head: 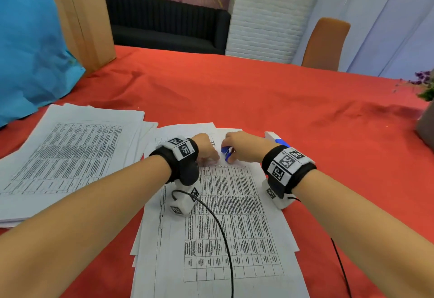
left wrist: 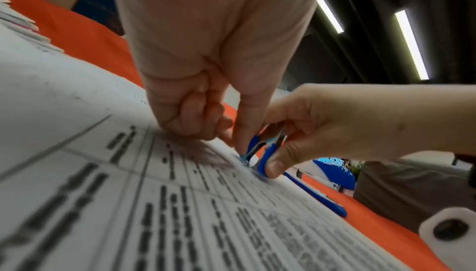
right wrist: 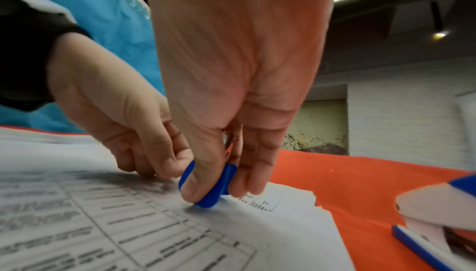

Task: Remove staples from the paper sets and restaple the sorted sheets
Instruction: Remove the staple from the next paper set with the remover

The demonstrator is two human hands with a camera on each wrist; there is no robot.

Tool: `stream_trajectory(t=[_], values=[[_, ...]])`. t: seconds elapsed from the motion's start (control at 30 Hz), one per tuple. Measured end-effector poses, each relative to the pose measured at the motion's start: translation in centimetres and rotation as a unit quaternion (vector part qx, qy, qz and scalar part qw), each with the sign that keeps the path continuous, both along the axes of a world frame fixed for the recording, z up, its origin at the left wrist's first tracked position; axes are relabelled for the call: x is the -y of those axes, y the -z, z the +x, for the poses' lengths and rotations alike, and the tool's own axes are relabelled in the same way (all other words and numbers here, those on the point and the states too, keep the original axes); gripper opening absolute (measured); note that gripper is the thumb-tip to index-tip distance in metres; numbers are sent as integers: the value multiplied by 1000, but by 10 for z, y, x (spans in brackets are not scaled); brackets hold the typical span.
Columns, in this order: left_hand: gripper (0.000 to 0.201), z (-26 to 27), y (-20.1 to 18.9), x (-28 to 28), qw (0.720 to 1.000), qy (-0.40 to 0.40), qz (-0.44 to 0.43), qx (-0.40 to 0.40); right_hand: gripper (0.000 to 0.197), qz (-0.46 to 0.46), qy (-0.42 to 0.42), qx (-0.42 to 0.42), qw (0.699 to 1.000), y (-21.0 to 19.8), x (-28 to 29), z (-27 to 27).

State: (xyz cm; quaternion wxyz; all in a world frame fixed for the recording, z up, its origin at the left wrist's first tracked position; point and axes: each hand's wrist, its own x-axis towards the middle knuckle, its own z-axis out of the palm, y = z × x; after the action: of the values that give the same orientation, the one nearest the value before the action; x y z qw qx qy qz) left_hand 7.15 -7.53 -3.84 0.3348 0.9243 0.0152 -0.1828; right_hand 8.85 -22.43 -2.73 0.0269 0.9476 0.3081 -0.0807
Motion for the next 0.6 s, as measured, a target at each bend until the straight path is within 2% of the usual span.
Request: stream_trajectory(t=[0.13, 0.2, 0.23, 0.3, 0.37, 0.4, 0.47, 0.6], values=[[31, -2, -5, 10, 988, 62, 139, -5, 21, -54, -30, 33, 998, 0, -10, -1], [30, 0, -7, 17, 977, 88, 194, 4, 15, -58, -40, 45, 997, 4, -14, -1], [37, 0, -6, 19, 973, 98, 211, 7, 14, -54, -38, 41, 997, 5, -14, 1], [47, 2, -6, 20, 970, 104, 219, 14, 17, -24, -25, 20, 999, 7, -8, 7], [48, 3, -8, 20, 967, 109, 229, 17, 24, 45, 8, -36, 998, 7, 5, 14], [49, 4, -8, 20, 965, 112, 237, 20, 27, 97, 33, -81, 991, 8, 13, 17], [53, 4, -7, 20, 959, 123, 255, 26, 25, 207, 72, -187, 957, 10, 22, 19], [61, 7, -3, 21, 950, 138, 278, 34, 23, 307, 111, -303, 895, 16, 30, 25]])
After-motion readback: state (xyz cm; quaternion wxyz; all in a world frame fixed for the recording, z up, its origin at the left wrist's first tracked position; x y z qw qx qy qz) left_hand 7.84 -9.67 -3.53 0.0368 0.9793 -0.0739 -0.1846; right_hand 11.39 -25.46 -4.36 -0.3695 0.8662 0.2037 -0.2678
